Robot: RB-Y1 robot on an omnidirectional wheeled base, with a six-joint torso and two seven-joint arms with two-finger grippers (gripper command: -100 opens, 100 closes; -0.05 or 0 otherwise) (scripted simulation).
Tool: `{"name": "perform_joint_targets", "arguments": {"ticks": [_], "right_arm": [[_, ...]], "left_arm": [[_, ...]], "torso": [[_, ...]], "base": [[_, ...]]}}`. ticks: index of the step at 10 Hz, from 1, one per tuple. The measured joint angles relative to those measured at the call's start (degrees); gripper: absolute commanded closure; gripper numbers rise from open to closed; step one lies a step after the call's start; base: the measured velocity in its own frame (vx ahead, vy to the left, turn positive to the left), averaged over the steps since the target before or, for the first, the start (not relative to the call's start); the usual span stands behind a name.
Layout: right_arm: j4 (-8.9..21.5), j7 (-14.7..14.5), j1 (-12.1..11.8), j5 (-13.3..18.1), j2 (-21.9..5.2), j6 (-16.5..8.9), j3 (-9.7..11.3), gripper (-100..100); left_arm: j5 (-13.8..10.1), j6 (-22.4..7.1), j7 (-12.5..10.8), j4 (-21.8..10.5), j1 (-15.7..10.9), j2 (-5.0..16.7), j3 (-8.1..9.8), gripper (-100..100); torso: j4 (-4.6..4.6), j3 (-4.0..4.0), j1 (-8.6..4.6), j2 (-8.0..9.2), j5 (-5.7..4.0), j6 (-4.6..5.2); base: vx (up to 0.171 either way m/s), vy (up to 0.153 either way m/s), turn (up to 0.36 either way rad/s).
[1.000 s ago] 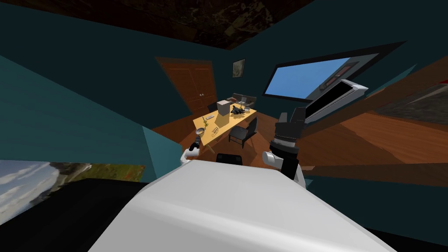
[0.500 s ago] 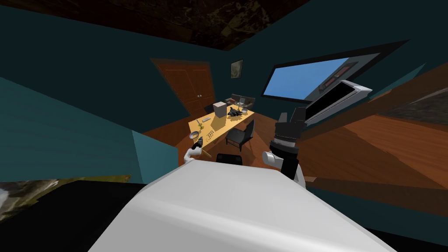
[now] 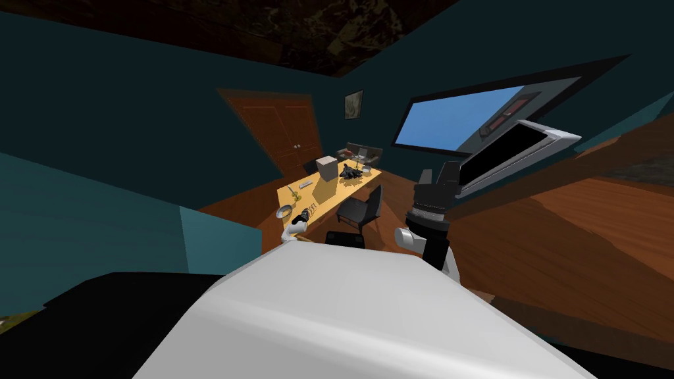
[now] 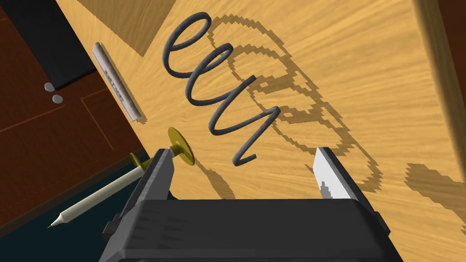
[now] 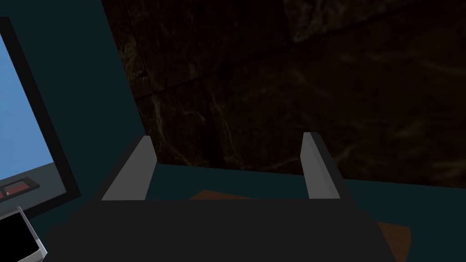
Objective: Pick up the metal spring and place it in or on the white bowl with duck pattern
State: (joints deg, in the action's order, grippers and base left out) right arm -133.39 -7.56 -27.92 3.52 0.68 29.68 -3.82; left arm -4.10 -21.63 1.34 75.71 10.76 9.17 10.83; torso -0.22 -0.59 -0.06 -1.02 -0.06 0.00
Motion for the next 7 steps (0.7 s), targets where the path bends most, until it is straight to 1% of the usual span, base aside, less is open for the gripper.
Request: {"name": "perform_joint_targets", "arguments": {"ticks": [1,2,3,5,6,7], "right_arm": [[0.0,0.0,0.0,0.0,0.0,0.0,0.0,0],[0.0,0.0,0.0,0.0,0.0,0.0,0.0,0],[0.0,0.0,0.0,0.0,0.0,0.0,0.0,0],[0.0,0.0,0.0,0.0,0.0,0.0,0.0,0],[0.0,0.0,0.0,0.0,0.0,0.0,0.0,0],[0.0,0.0,0.0,0.0,0.0,0.0,0.0,0]], "left_arm": [[-0.1,-0.1,0.0,-0.1,0.0,0.0,-0.02,0],[-0.1,-0.1,0.0,-0.1,0.0,0.0,-0.02,-100],[0.1,0.5,0.0,-1.1,-0.5,-0.1,-0.01,-100],[0.3,2.7,-0.1,-3.7,-1.3,-0.2,-0.07,-100],[0.3,2.9,-0.1,-3.9,-1.3,-0.2,-0.07,100],[0.3,2.8,-0.1,-4.0,-1.2,-0.2,-0.08,100]], "torso": [[0.06,0.20,0.06,0.40,0.01,-0.01],[0.15,0.42,0.07,0.77,0.02,-0.01],[0.17,0.48,0.13,0.85,0.03,-0.01],[0.17,0.48,0.17,0.85,0.04,-0.01],[0.18,0.52,0.13,0.93,0.03,-0.01],[0.27,0.58,0.09,0.98,-0.02,0.03]], "base": [[0.023,-0.001,0.002],[0.034,0.017,0.014],[0.044,0.027,0.013],[0.036,0.017,0.005],[0.000,0.000,0.000],[0.000,0.000,0.000]]}}
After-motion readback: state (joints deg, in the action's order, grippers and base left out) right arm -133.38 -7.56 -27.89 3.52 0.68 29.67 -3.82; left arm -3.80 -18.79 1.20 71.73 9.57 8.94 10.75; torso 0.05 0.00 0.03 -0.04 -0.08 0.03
